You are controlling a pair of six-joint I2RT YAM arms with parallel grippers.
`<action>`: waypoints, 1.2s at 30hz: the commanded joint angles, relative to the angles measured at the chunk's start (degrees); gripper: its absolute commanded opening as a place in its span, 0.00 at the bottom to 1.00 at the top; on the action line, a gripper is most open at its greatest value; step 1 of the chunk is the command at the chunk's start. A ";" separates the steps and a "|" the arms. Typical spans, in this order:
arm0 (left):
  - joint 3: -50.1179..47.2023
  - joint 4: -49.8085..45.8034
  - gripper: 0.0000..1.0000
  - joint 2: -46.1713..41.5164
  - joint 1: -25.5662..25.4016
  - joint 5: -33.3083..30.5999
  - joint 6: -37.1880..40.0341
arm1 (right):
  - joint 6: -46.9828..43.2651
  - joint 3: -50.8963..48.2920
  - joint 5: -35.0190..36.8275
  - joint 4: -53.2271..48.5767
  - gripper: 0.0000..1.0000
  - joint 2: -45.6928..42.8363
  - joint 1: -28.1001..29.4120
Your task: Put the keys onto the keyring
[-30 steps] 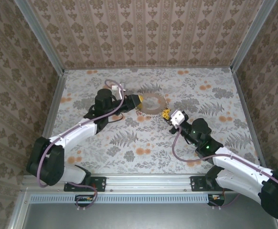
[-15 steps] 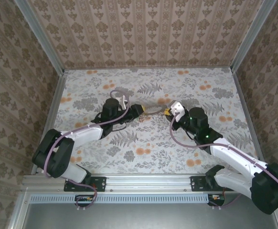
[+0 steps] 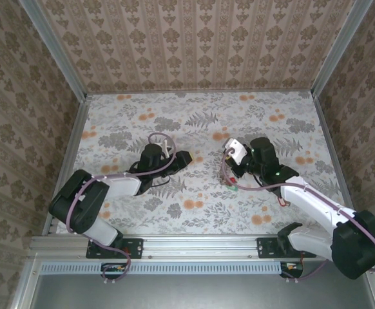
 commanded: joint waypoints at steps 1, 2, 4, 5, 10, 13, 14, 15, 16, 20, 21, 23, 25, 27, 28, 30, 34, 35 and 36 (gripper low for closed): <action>-0.27 -0.06 0.51 -4.75 -0.29 -3.28 5.36 | -10.31 1.73 3.96 -2.85 0.00 -0.93 4.03; -0.03 -0.96 0.51 -5.79 -0.29 -3.63 7.20 | -11.43 1.01 4.52 -2.12 0.00 -1.34 5.09; 0.94 -3.40 0.51 -8.45 -0.29 -4.24 11.78 | -12.49 -0.91 3.28 0.41 0.00 -2.92 6.29; 1.40 -4.44 0.50 -9.72 -0.29 -4.17 14.42 | -11.97 -1.61 2.01 1.36 0.00 -3.80 6.26; 1.17 -4.29 0.48 -15.41 -0.29 -0.89 30.22 | -10.85 -0.49 -13.77 -2.95 0.00 -5.30 2.81; -0.56 -0.89 0.46 -18.49 -0.36 4.22 40.28 | -5.23 0.52 -23.87 -2.60 0.00 -3.91 -1.02; -0.75 -0.83 0.46 -19.35 -0.38 5.80 43.13 | -3.22 1.02 -26.49 -2.54 0.00 -2.95 -2.31; -0.82 -1.66 0.45 -20.25 -0.42 7.07 46.07 | -1.30 1.99 -27.89 -3.03 0.00 -1.78 -3.01; -0.70 -2.81 0.45 -20.99 -0.46 7.72 48.61 | -0.82 3.01 -29.60 -4.44 0.00 -0.77 -3.48; -0.26 -4.15 0.45 -21.75 -0.46 11.31 54.16 | -1.62 3.74 -33.19 -5.04 0.00 1.27 -4.22; -0.04 -4.16 0.45 -21.37 -0.54 12.85 55.45 | -2.45 3.34 -33.70 -4.60 0.00 1.19 -4.22; 1.18 -5.40 0.42 -19.88 -0.80 18.06 58.93 | -5.45 2.66 -34.71 -3.97 0.00 0.93 -4.24; 3.36 -8.36 0.40 -18.48 -1.40 21.55 62.04 | -7.44 2.85 -34.77 -4.45 0.00 1.09 -4.21; 5.44 -11.76 0.37 -17.02 -2.46 23.54 65.90 | -8.87 3.73 -34.64 -5.89 0.00 1.44 -4.22; 6.29 -13.26 0.36 -16.56 -3.12 24.05 67.81 | -9.64 4.08 -34.51 -6.58 0.00 1.62 -4.25; 7.27 -14.75 0.36 -15.61 -4.21 24.07 70.49 | -11.33 4.07 -34.01 -7.01 0.00 1.80 -4.22; 10.15 -19.37 0.36 -13.11 -6.71 23.86 75.64 | -13.21 3.57 -32.34 -6.15 0.00 1.60 -4.25; 10.81 -20.70 0.36 -12.38 -7.40 23.38 76.98 | -13.51 3.69 -32.15 -6.27 0.00 1.50 -4.18; 11.20 -21.51 0.36 -11.54 -7.85 22.93 77.75 | -13.75 3.70 -31.83 -6.33 0.00 1.41 -4.24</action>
